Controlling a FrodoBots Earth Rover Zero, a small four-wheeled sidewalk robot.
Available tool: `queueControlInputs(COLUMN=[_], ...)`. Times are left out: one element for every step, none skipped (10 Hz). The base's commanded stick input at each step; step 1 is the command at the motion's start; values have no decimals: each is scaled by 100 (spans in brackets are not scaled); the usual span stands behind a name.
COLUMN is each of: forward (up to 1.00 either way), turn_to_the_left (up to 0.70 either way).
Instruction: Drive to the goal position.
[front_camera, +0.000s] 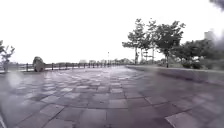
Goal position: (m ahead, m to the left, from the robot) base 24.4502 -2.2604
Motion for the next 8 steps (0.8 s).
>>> queueControlInputs(forward=[100,100,100,100,100,100,100,100], turn_to_the_left=[1,1,1,1,1,1,1,1])
